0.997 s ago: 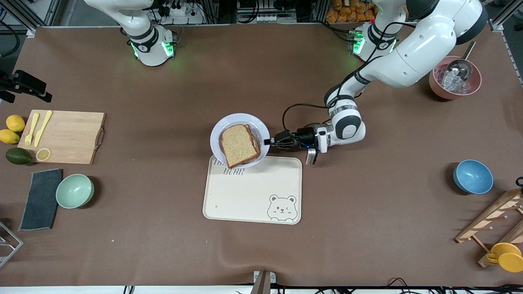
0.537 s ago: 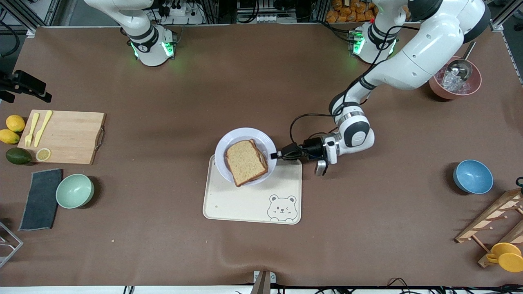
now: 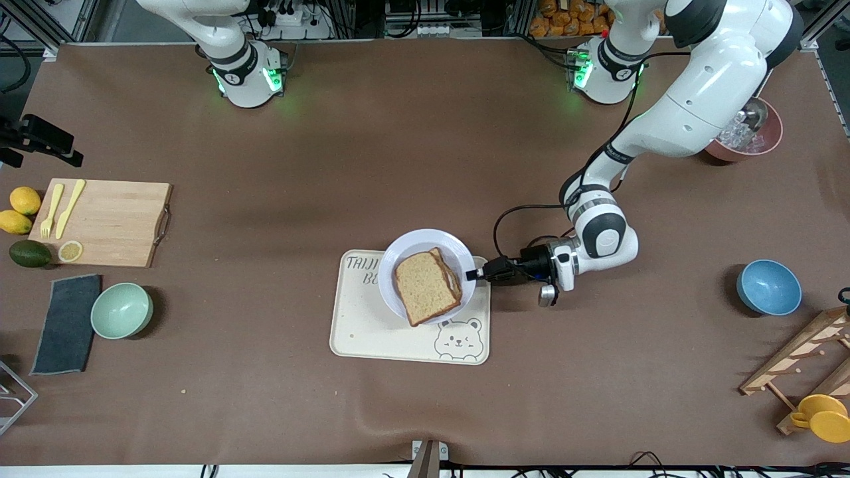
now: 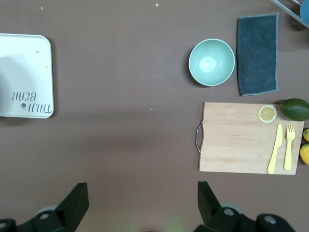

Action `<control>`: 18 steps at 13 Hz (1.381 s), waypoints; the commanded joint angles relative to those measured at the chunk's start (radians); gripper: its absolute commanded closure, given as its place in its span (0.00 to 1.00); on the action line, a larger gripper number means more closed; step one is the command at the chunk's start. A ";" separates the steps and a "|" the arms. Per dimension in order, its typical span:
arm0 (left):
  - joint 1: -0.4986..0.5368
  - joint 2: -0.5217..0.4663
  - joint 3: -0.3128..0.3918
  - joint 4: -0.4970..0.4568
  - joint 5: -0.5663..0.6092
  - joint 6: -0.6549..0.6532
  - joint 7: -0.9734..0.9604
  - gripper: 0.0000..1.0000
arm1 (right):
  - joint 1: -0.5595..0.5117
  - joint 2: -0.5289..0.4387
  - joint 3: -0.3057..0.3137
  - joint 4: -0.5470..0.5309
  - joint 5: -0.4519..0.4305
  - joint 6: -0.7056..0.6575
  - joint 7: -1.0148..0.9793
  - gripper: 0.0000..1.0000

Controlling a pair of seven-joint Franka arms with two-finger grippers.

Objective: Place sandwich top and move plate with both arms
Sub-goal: 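Slide the white plate with the left gripper onto the bear tray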

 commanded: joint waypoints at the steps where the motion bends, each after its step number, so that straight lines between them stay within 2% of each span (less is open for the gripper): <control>1: 0.001 0.073 0.013 0.078 0.026 -0.015 -0.023 1.00 | -0.010 0.008 0.005 0.022 0.006 0.004 -0.005 0.00; 4: -0.007 0.133 0.025 0.130 0.029 -0.015 -0.018 1.00 | -0.010 0.008 0.005 0.022 0.005 0.004 -0.005 0.00; 9: -0.019 0.147 0.028 0.134 0.042 -0.015 -0.013 0.99 | -0.011 0.008 0.005 0.022 0.008 0.004 -0.005 0.00; 12: -0.044 0.145 0.060 0.134 0.058 -0.015 -0.015 0.77 | -0.010 0.008 0.005 0.022 0.006 0.004 -0.005 0.00; 14: -0.064 0.139 0.092 0.134 0.064 -0.015 -0.016 0.74 | -0.010 0.008 0.005 0.022 0.005 0.004 -0.005 0.00; 18: -0.039 0.121 0.096 0.131 0.139 -0.015 -0.059 0.76 | -0.011 0.008 0.005 0.022 0.002 0.004 -0.005 0.00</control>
